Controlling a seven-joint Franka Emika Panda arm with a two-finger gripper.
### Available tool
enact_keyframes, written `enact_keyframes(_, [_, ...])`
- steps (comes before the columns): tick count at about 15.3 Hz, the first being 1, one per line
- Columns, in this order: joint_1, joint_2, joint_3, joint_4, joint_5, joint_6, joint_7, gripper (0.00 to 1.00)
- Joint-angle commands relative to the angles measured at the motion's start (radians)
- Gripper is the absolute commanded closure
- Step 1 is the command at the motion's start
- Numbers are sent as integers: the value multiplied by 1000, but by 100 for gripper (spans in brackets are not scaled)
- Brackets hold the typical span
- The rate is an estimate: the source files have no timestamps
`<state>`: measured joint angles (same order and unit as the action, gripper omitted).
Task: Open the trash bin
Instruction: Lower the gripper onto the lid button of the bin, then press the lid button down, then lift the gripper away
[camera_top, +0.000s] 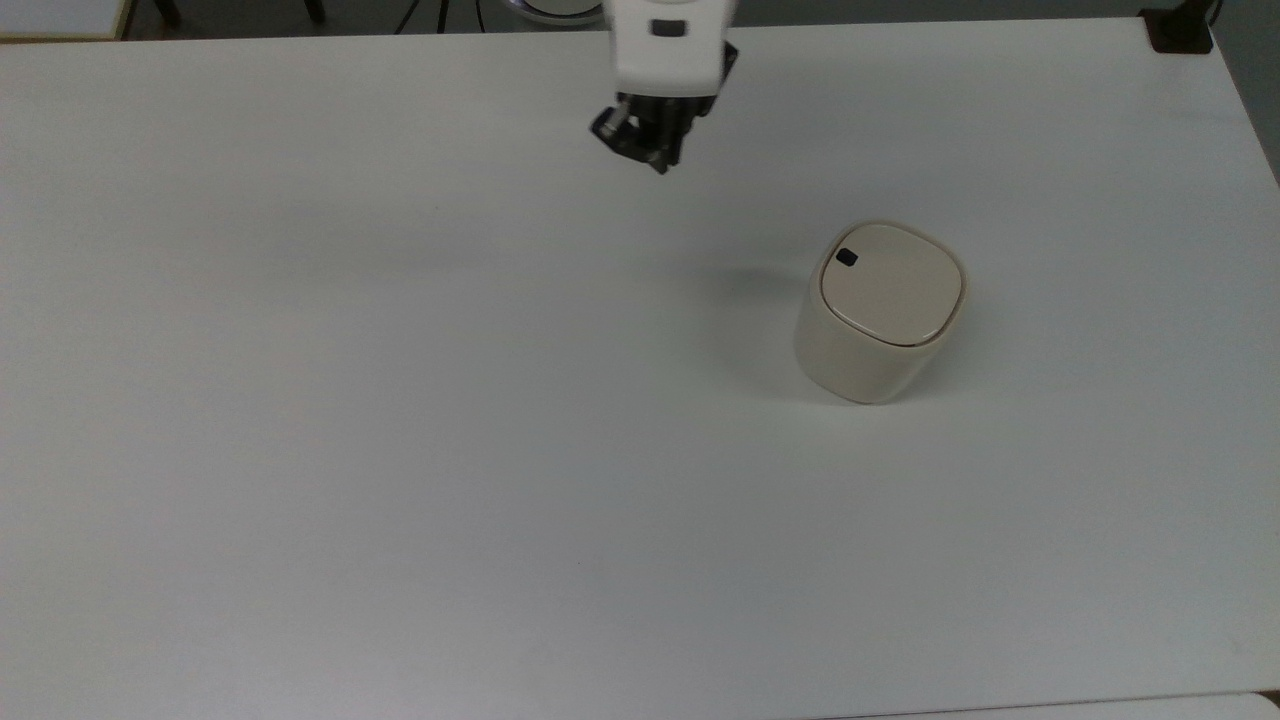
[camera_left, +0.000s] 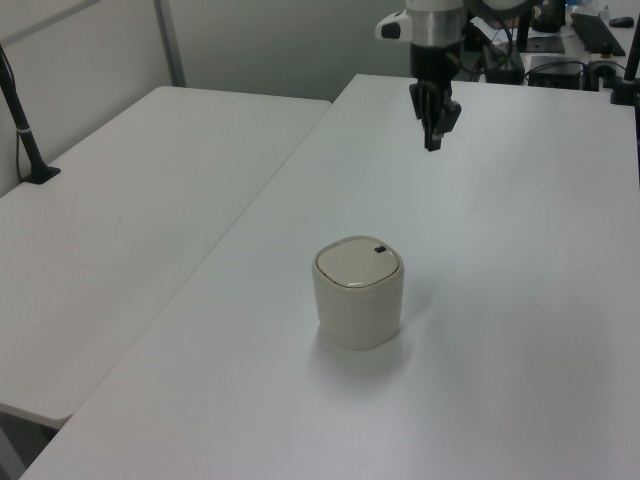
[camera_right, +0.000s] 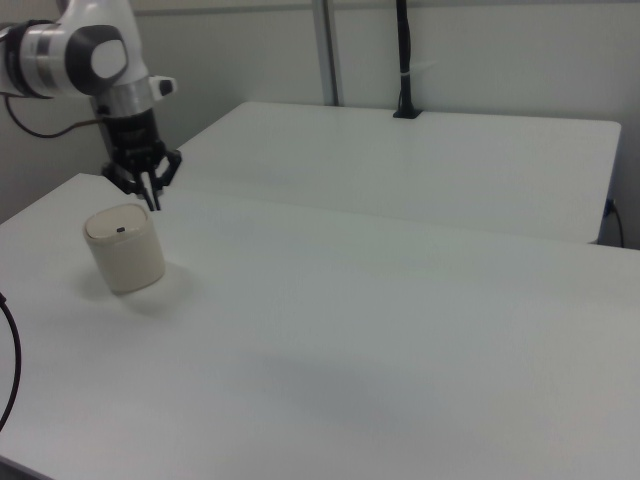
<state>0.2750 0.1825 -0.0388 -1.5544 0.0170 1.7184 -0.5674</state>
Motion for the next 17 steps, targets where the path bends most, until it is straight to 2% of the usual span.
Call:
enact_keyframes(1, [85,18,-10,36,15,38,-29,91])
enact_keyframes(4, [150,70,-10,43,12,88,-23,91])
enact_keyframes(7, [197,138,-12,63,6,170,10,98])
enact_keyframes(9, [234,181,-12,71,0,210,17,98])
enact_keyframes(17, [268,213,-12,71,0,276,50,100])
